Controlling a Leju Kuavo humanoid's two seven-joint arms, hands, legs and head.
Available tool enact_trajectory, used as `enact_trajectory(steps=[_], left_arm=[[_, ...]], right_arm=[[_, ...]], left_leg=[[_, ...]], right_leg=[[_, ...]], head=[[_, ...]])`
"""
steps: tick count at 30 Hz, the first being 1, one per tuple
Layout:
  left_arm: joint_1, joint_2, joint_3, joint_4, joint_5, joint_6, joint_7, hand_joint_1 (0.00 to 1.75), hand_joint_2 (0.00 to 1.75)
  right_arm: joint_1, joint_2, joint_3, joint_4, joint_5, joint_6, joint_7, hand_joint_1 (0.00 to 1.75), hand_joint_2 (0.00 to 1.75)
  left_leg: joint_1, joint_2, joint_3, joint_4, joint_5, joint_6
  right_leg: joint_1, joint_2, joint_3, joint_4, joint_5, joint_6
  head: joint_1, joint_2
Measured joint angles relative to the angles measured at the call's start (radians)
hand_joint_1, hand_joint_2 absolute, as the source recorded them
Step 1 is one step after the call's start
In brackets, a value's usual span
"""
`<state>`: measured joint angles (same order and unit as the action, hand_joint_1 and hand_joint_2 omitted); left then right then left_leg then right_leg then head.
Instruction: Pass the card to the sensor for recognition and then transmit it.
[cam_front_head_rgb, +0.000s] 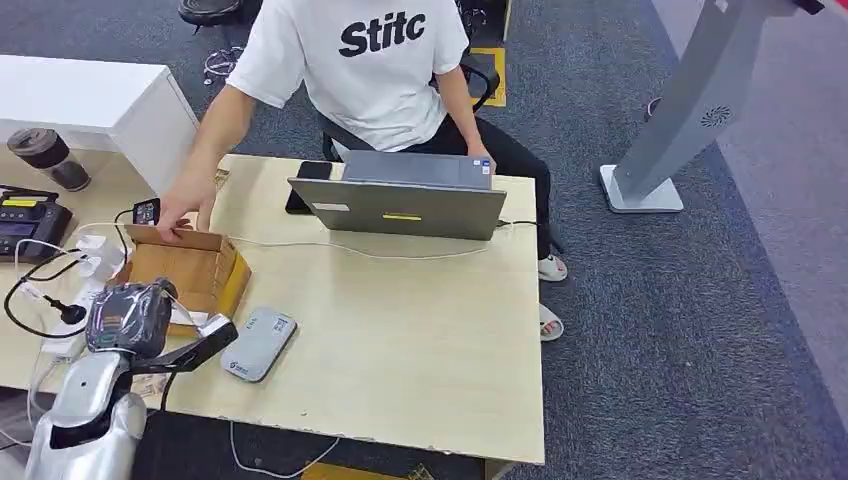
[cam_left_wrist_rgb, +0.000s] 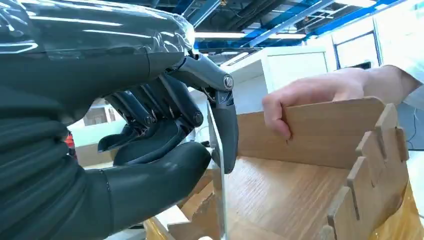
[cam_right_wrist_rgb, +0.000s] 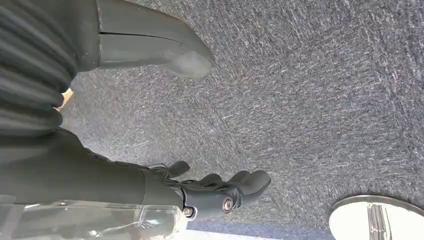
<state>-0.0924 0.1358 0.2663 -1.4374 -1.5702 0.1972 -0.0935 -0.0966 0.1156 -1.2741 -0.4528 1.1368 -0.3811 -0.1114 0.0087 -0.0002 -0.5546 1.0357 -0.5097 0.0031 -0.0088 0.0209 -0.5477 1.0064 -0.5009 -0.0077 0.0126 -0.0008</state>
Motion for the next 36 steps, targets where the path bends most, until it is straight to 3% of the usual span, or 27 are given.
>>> enact_trajectory(steps=[30, 34, 36], left_arm=[[-0.098, 0.001, 0.019, -0.068, 0.0, -0.04, 0.013, 1.75, 1.75], [-0.13, 0.076, -0.003, -0.069, -0.001, -0.078, 0.125, 1.75, 1.75], [-0.171, 0.117, -0.013, -0.068, -0.001, -0.106, 0.135, 1.75, 1.75]], right_arm=[[-0.001, 0.0, 0.0, 0.0, 0.014, 0.0, 0.01, 0.0, 1.75], [0.0, -0.001, 0.0, 0.0, 0.011, -0.001, -0.002, 0.0, 1.75], [-0.001, -0.002, 0.0, 0.0, 0.01, -0.001, -0.005, 0.0, 1.75]], left_leg=[[0.0, 0.0, 0.0, 0.0, 0.0, 0.0], [0.001, 0.001, 0.0, 0.001, 0.001, -0.001], [0.001, 0.0, 0.0, 0.001, 0.001, 0.0]], right_leg=[[0.0, 0.0, 0.0, 0.0, 0.0, 0.0], [0.001, 0.001, -0.001, 0.0, 0.001, 0.0], [0.002, 0.0, -0.001, 0.0, 0.001, 0.0]], head=[[0.0, 0.0], [0.0, 0.0], [0.0, 0.0]])
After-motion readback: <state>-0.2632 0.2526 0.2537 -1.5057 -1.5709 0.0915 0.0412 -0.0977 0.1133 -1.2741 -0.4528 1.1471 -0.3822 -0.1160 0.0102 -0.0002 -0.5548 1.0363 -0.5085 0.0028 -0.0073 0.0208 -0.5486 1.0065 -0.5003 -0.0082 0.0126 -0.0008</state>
